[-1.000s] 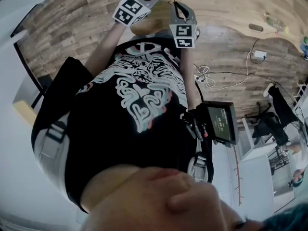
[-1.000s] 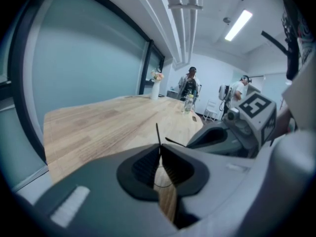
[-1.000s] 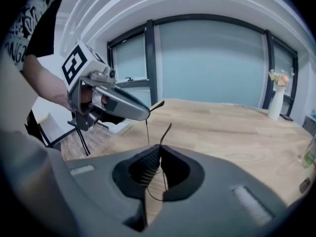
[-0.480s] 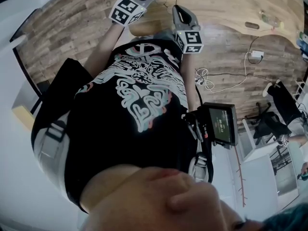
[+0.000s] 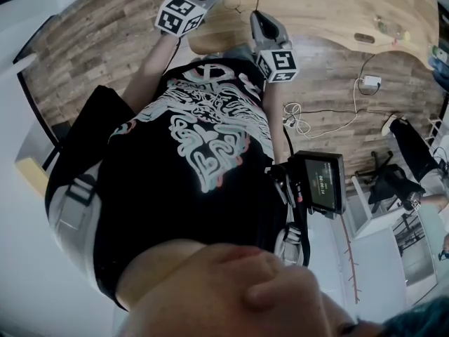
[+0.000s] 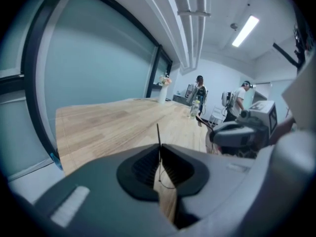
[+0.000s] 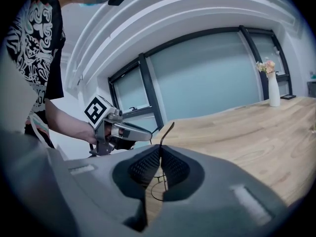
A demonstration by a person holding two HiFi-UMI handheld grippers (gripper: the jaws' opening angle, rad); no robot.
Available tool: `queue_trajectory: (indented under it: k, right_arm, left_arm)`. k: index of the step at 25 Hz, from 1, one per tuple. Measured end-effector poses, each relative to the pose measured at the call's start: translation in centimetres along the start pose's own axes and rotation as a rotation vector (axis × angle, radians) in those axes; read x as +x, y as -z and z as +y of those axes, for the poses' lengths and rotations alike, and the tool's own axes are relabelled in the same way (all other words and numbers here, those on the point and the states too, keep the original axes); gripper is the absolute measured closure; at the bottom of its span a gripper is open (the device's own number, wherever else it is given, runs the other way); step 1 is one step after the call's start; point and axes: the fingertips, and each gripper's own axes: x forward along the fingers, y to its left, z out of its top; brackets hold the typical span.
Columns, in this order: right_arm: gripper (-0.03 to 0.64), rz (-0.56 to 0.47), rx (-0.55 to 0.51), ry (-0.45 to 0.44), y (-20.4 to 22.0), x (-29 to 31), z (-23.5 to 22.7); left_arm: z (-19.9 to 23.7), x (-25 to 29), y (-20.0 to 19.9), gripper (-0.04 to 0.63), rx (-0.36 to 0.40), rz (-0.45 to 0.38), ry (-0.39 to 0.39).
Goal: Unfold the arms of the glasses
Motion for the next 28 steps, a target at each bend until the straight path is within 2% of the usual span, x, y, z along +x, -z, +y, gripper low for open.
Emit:
queue_trajectory:
  k: [6, 28]
  right_arm:
    - [0.609, -0.011, 0.003, -0.029, -0.29, -0.17, 0.66]
    - [0.612, 0.014, 0.000, 0.019, 0.28, -0.09, 0.01]
  left_arm:
    - [0.59, -0.15, -0.08, 0.592, -0.013, -0.002, -0.007]
    - [0.17, 0.09, -0.25, 0.592, -0.009, 0.010, 0.010]
